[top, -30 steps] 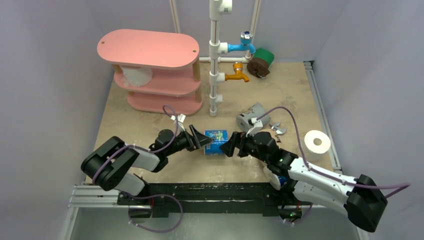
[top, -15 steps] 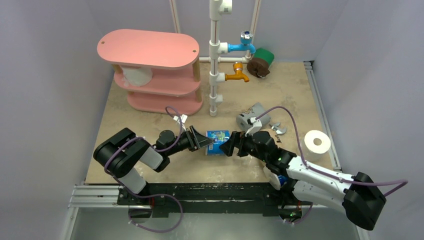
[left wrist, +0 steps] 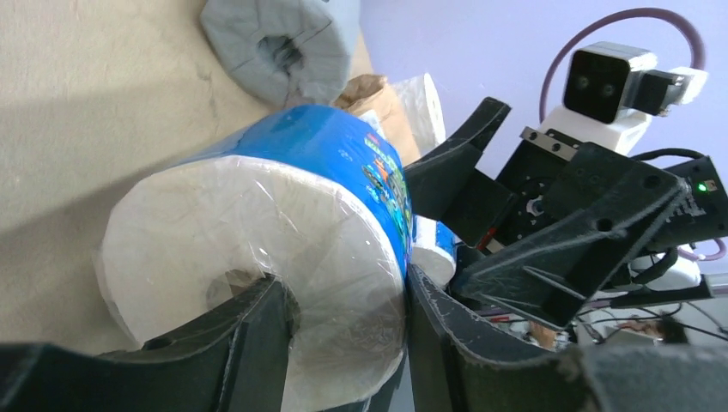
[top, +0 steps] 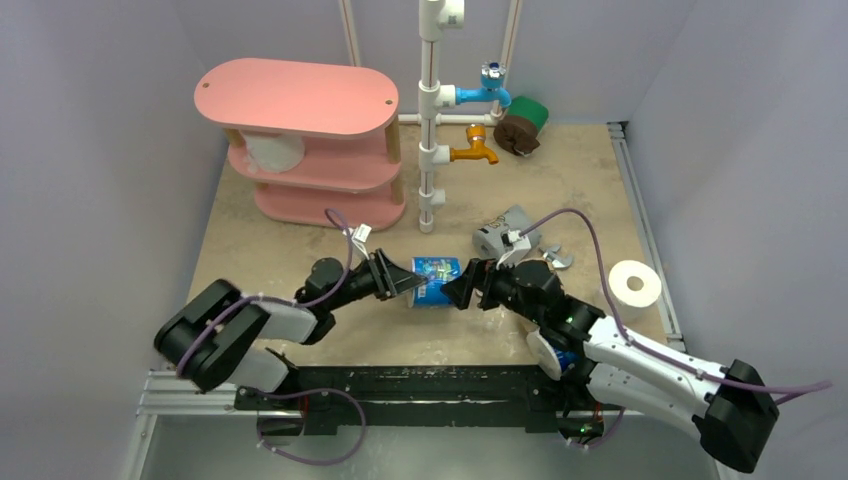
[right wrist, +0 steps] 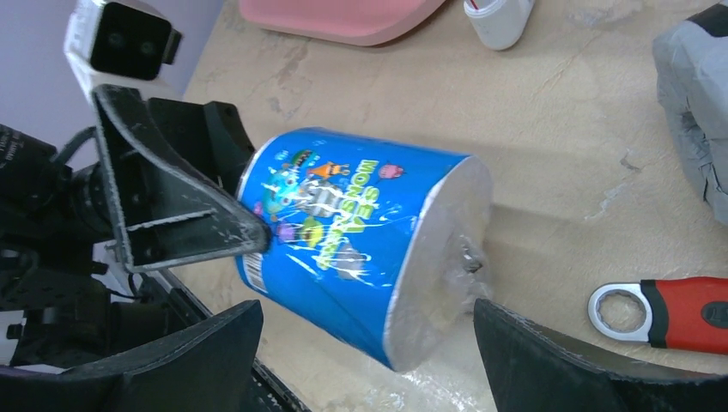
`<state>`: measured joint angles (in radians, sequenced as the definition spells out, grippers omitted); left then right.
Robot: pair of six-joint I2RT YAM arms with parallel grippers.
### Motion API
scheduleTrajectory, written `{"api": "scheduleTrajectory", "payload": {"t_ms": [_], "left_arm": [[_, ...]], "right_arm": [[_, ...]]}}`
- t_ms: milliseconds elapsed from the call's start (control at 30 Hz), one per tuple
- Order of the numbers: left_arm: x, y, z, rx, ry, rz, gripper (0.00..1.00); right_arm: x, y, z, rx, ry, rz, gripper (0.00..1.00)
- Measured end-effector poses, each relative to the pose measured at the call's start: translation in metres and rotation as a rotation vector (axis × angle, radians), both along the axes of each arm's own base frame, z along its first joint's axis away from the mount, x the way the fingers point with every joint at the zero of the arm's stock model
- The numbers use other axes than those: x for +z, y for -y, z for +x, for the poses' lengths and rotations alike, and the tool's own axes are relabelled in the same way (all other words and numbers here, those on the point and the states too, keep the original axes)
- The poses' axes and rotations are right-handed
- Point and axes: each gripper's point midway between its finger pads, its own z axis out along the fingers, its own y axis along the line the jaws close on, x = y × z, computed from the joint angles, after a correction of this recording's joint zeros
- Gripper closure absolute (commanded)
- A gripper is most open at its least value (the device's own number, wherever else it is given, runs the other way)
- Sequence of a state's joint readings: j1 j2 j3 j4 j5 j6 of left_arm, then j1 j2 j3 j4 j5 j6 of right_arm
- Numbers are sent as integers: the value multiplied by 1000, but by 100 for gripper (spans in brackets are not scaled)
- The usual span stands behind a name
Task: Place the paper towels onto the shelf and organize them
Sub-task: Adjust the paper towel at the center of the board.
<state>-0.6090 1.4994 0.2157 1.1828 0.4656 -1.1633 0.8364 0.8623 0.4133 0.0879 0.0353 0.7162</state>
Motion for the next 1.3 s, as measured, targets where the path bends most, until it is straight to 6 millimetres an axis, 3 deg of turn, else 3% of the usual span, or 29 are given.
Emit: {"api": "scheduleTrajectory", "payload": {"t_ms": [133, 267, 367, 433, 633, 733, 833, 1033, 1300], "left_arm": [[32, -6, -4, 25, 80, 74, 84], [87, -8, -7, 78, 225, 254, 84], [104, -25, -9, 125, 251, 362, 84], [97, -43, -9, 163, 221, 465, 83], [54, -113, -22, 231, 85, 888, 80], [50, -140, -24, 245, 52, 1061, 78], [48, -155, -21, 230, 34, 1209, 78], [25, -151, -20, 69, 24, 1373, 73], [13, -114, -29, -243, 196, 1355, 63]], "right_arm": [[10, 4, -2, 1, 26, 9, 4], [17, 5, -3, 3, 47, 21, 4], [26, 6, -3, 3, 72, 38, 4], [27, 7, -4, 3, 77, 38, 4], [31, 15, -4, -7, 104, 24, 4], [30, 16, -4, -8, 111, 11, 4], [29, 17, -4, -7, 112, 2, 4], [30, 19, -4, -7, 124, -3, 4], [28, 25, -5, -18, 127, -22, 5]]}}
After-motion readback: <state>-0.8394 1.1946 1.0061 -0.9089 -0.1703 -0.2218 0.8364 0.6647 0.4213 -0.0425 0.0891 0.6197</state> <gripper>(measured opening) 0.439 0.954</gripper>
